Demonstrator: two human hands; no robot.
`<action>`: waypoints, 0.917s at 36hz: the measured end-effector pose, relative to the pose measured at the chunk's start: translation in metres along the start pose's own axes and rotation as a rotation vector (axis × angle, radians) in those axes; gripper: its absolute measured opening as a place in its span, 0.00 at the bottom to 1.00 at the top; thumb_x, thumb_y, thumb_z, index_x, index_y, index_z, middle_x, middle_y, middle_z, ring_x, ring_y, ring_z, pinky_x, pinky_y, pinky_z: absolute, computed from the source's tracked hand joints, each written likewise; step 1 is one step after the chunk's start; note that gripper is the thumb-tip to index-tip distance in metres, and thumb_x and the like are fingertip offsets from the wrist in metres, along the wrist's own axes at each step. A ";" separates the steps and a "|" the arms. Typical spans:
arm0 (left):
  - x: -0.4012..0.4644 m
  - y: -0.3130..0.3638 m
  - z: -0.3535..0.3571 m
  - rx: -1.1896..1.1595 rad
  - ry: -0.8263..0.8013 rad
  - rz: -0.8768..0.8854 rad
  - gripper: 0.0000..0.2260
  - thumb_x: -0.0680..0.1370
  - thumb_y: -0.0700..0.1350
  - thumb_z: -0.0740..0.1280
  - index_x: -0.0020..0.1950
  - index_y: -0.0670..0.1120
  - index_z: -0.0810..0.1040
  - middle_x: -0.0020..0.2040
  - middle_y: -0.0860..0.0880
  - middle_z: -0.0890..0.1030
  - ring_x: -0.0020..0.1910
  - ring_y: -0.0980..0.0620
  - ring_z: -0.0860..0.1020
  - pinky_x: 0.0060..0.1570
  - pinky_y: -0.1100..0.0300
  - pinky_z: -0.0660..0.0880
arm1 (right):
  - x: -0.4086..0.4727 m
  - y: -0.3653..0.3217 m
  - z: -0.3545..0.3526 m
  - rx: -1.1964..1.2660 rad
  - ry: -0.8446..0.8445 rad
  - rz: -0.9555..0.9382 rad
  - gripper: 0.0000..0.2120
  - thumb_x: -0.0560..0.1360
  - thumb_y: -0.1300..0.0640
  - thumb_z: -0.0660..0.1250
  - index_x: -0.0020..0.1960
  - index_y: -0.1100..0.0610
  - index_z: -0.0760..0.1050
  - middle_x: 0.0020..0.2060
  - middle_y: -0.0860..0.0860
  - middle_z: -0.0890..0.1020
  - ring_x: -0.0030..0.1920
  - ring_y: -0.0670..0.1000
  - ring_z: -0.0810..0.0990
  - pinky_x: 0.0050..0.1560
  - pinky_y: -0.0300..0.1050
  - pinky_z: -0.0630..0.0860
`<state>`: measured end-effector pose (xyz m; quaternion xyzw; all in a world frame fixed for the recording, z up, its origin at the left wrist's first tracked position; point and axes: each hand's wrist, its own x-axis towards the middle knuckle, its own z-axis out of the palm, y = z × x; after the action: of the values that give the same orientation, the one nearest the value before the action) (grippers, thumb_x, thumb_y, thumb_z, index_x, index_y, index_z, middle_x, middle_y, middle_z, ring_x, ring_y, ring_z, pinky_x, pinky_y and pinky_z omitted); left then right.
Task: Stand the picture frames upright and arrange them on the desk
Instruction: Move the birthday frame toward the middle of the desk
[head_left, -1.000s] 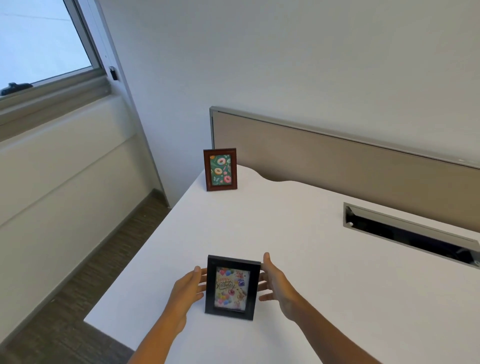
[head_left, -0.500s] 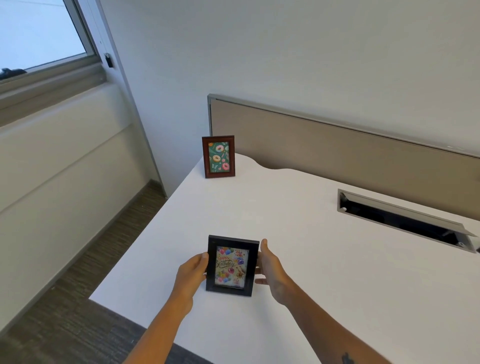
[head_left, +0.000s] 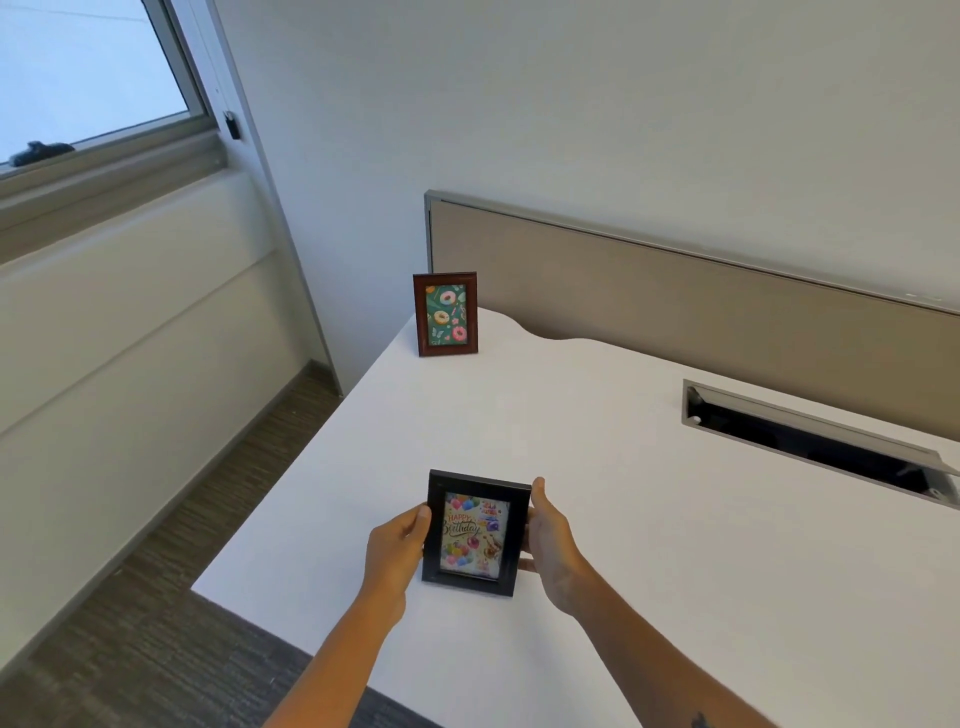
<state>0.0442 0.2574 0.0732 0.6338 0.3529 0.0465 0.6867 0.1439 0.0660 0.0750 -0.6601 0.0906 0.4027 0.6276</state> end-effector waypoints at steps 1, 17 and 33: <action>0.000 0.001 0.002 -0.003 0.003 0.001 0.08 0.83 0.52 0.67 0.48 0.61 0.84 0.43 0.62 0.88 0.54 0.54 0.83 0.49 0.62 0.81 | -0.001 -0.001 -0.002 -0.003 -0.004 -0.009 0.39 0.82 0.24 0.44 0.70 0.44 0.82 0.63 0.49 0.88 0.67 0.56 0.83 0.74 0.64 0.73; -0.005 0.023 0.081 -0.001 -0.045 0.049 0.11 0.84 0.52 0.66 0.62 0.52 0.85 0.52 0.56 0.87 0.56 0.54 0.84 0.49 0.63 0.81 | -0.021 -0.031 -0.074 0.018 0.037 -0.109 0.39 0.75 0.20 0.49 0.66 0.41 0.84 0.61 0.47 0.89 0.66 0.54 0.85 0.72 0.62 0.76; 0.011 0.047 0.230 0.103 -0.217 0.068 0.06 0.84 0.53 0.66 0.50 0.57 0.83 0.50 0.58 0.86 0.55 0.53 0.83 0.46 0.63 0.79 | -0.029 -0.056 -0.207 0.127 0.241 -0.148 0.38 0.73 0.20 0.50 0.65 0.41 0.83 0.58 0.46 0.90 0.64 0.54 0.85 0.63 0.58 0.77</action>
<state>0.1949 0.0795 0.0992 0.6812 0.2568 -0.0173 0.6854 0.2467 -0.1202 0.1129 -0.6673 0.1416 0.2667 0.6808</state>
